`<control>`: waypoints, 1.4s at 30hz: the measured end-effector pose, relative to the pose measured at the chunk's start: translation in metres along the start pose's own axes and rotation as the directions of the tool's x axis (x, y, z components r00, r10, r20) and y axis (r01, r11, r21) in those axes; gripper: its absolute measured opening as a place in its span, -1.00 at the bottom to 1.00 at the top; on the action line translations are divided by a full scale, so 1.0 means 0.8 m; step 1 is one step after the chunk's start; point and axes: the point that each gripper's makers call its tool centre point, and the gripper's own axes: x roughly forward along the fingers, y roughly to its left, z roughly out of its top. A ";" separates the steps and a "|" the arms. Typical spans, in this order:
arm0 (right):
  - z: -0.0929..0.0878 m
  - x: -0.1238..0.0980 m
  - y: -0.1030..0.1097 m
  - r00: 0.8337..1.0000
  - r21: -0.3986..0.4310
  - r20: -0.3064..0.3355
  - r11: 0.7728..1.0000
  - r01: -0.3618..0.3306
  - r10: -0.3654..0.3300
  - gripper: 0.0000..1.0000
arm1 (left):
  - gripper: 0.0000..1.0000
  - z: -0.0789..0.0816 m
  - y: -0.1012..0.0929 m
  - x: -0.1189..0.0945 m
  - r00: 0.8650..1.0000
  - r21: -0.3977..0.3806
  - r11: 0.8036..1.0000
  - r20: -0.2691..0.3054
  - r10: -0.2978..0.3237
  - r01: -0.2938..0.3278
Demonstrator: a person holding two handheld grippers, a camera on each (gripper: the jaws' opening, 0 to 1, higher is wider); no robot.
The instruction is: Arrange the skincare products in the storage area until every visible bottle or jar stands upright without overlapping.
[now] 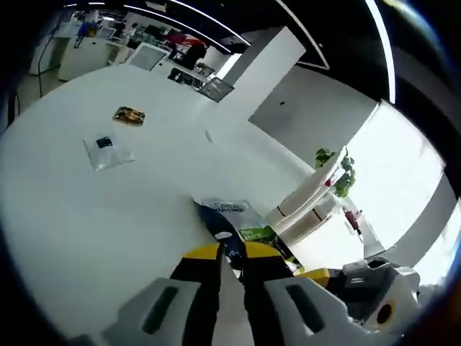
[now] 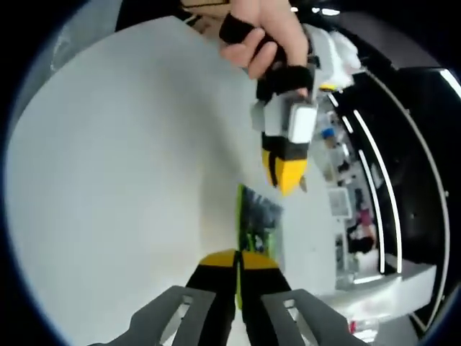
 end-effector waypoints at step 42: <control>-0.029 0.015 0.012 0.998 -0.015 -0.049 1.000 -0.027 0.026 -1.00 | -0.91 -0.006 0.007 0.062 0.997 -0.052 0.999 -0.080 0.002 -0.006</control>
